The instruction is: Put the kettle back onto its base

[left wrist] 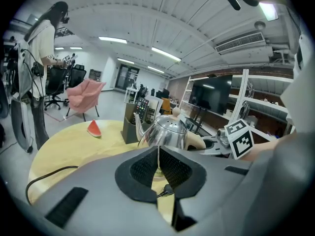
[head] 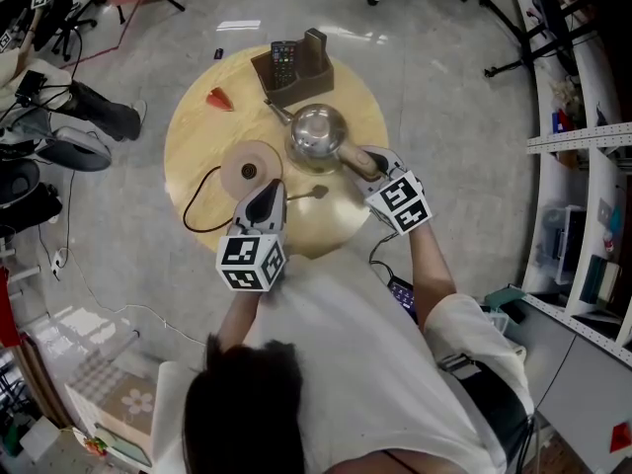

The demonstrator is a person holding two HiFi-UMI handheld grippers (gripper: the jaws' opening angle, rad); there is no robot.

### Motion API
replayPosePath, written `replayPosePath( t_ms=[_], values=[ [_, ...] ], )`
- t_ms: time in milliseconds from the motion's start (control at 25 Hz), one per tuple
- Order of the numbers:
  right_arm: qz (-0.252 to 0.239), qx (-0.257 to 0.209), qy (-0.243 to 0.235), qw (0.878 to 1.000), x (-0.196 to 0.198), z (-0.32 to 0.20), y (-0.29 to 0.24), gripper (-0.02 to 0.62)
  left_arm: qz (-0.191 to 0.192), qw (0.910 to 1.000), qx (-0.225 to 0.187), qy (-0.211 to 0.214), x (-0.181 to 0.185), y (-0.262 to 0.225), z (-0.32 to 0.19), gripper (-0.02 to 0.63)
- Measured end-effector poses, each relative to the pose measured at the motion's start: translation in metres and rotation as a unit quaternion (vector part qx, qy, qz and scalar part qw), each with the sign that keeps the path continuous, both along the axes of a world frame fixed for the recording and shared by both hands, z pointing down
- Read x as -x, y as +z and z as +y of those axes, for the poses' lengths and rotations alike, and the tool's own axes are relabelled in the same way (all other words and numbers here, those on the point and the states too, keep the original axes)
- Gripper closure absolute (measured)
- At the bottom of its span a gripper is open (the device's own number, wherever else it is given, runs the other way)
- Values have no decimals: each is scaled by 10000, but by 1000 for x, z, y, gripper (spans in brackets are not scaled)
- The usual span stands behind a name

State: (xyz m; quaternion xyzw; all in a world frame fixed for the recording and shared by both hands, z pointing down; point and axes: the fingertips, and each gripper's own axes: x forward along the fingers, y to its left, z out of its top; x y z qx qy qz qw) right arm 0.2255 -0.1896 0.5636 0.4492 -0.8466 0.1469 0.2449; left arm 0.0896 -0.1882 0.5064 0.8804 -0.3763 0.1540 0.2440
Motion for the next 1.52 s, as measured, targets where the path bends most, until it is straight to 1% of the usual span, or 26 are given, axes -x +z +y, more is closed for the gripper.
replayPosePath(
  t_ms=[200,400,480,560,920,1120,1520],
  values=[
    [59,51,-70,9999,-2,-1,4,451,5,10000,-2,16,0,3,-2,574],
    [221,44,-247,9994,-2,2,1,455,4,10000,-19,2,0,1,-2,574],
    [259,18,-237,9994,-4,3,0,465,9,10000,-26,-12,0,1,-2,574],
    [271,-6,-189,9995,-6,4,0,488,12,10000,-21,-24,0,1,-3,574],
    [288,-5,-233,9993,-3,4,1,492,-26,10000,-16,-19,0,3,-2,574],
    [374,-269,-59,9989,1,4,0,494,-13,10000,19,-64,-1,4,-2,574],
    [180,-425,317,9984,10,5,-5,499,24,9999,-86,-103,2,-1,-2,574]
  ],
)
